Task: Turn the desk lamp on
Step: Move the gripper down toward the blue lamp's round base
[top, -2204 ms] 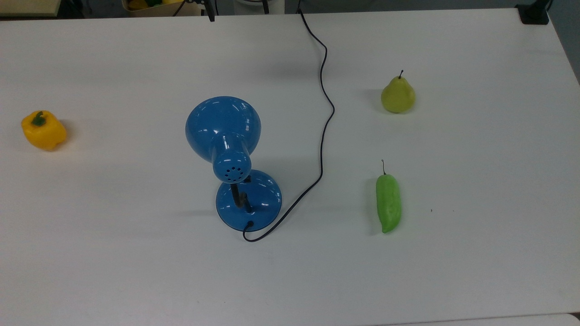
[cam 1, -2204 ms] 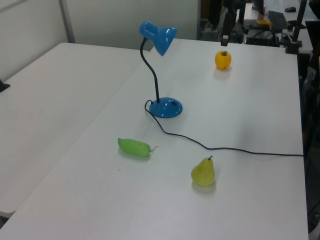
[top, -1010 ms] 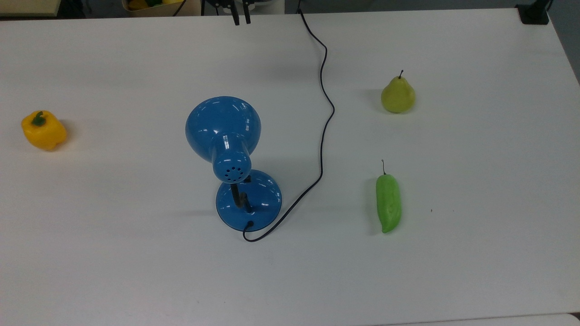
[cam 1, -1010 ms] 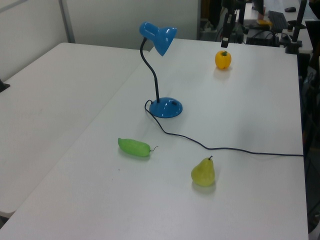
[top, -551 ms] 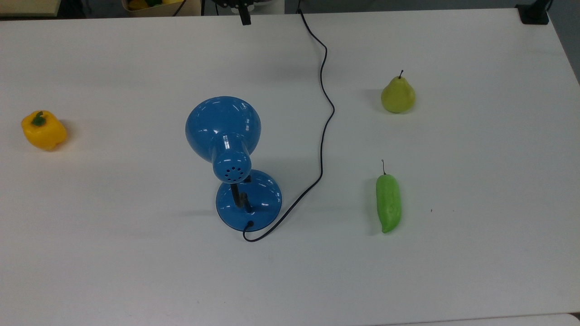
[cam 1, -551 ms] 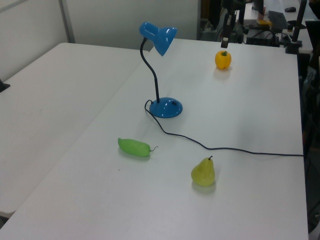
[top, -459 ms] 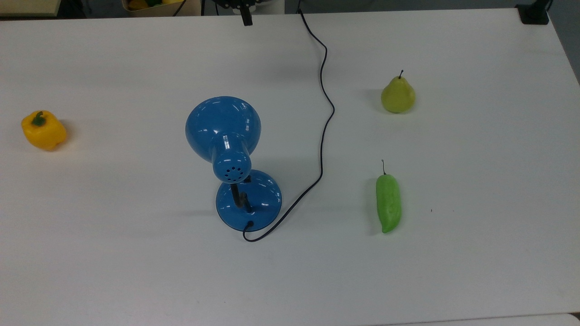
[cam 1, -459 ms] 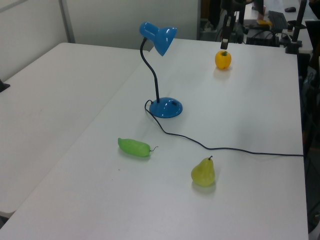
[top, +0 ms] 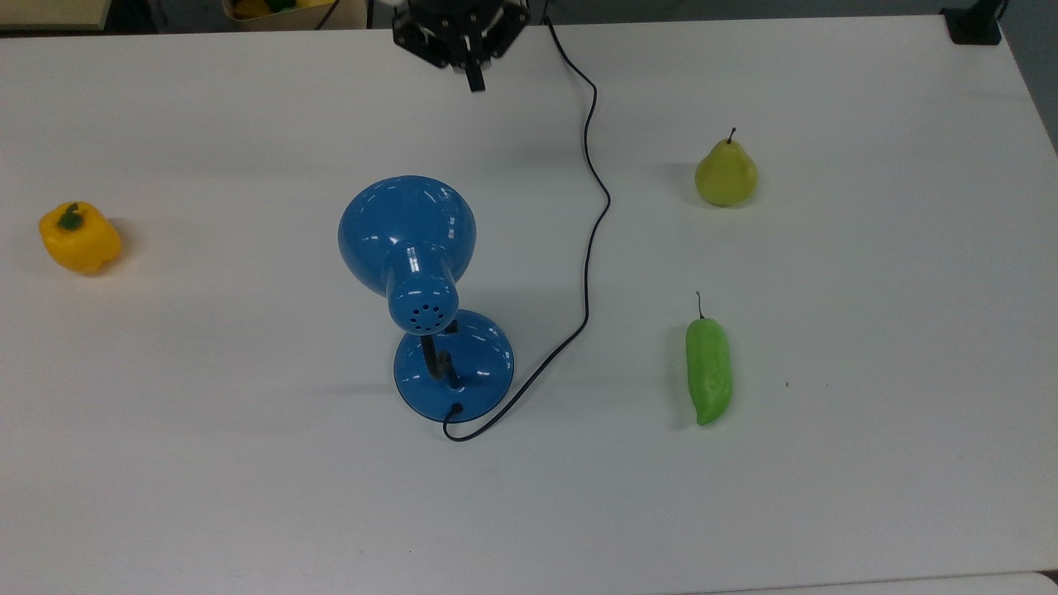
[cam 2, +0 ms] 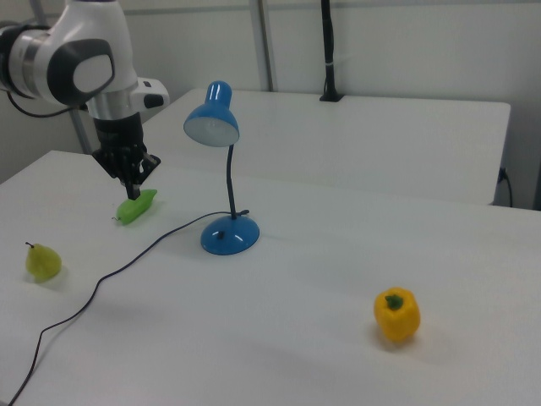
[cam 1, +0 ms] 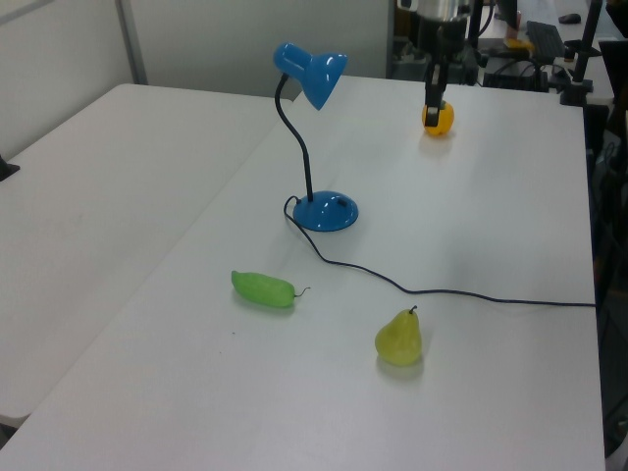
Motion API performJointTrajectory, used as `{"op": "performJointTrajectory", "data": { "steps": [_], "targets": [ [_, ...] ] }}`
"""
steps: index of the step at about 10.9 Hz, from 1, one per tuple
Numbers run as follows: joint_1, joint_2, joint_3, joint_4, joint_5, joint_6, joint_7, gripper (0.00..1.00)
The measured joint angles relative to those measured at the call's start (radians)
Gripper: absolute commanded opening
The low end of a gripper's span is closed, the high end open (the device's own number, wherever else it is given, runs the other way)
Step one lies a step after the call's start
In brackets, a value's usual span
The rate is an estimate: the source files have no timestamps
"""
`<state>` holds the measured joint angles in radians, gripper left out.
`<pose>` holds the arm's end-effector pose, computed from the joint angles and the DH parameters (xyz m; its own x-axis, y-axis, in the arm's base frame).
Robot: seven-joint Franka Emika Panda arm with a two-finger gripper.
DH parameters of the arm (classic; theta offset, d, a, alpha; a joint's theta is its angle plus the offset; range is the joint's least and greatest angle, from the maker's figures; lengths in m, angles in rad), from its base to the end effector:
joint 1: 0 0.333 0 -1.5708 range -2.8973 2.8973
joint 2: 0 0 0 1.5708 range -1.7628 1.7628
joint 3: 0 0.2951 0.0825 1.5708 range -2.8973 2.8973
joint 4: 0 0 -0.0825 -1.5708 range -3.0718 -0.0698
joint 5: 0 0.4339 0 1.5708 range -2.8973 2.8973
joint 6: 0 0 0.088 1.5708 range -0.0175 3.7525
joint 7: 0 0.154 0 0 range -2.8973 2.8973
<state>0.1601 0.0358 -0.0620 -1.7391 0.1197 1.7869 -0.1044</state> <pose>0.6201 0.0771 0.4658 0.9843 0.1753 0.0225 0.1768 -0.9777 -0.1130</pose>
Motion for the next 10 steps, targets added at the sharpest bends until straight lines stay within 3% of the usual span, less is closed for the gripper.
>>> {"op": "performJointTrajectory", "data": {
  "steps": [4, 10],
  "targets": [
    [0.001, 0.073, 0.048, -0.014, -0.04, 0.156, 0.131, 0.0],
    [0.001, 0.21, 0.056, -0.024, -0.066, 0.414, 0.141, 0.0]
  ]
}}
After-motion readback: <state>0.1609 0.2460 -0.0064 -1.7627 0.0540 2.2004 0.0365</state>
